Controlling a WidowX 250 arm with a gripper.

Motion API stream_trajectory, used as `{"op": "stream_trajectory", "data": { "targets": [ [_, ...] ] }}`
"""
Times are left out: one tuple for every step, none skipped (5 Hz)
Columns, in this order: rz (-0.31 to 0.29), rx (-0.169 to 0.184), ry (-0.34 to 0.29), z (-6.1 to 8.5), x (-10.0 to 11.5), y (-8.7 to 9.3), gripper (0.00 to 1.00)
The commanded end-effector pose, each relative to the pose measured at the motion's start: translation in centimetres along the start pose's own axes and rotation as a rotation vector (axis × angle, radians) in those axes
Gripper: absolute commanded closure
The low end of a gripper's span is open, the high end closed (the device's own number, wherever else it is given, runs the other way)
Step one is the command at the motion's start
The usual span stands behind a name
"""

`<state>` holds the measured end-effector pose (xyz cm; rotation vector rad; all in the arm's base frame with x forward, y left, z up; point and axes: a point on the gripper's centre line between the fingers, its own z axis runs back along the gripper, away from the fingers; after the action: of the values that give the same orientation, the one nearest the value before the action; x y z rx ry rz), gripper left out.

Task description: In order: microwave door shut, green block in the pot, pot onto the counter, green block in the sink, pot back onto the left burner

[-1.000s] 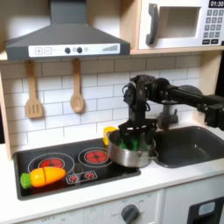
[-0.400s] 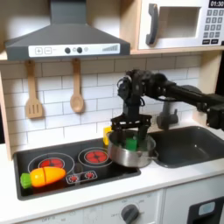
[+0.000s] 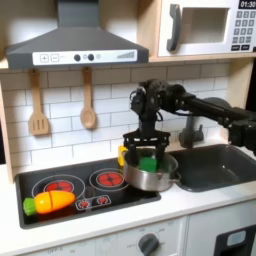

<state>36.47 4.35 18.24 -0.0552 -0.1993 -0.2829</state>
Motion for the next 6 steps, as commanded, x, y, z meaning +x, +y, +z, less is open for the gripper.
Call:
{"op": "stream_trajectory", "data": {
  "targets": [
    [-0.059, -0.04, 0.013, -1.1, 0.4, -0.9, 0.0],
    [-0.056, -0.035, 0.012, -1.2, 0.2, -0.3, 0.0],
    [-0.064, -0.029, 0.015, -1.6, 0.4, -0.2, 0.0],
    [-0.069, -0.024, 0.012, -2.0, 0.5, -0.2, 0.0],
    [-0.048, -0.009, 0.005, -2.2, 0.6, -0.3, 0.0],
    [-0.06, 0.001, 0.01, -2.6, 0.8, -1.0, 0.0]
  ]
}}
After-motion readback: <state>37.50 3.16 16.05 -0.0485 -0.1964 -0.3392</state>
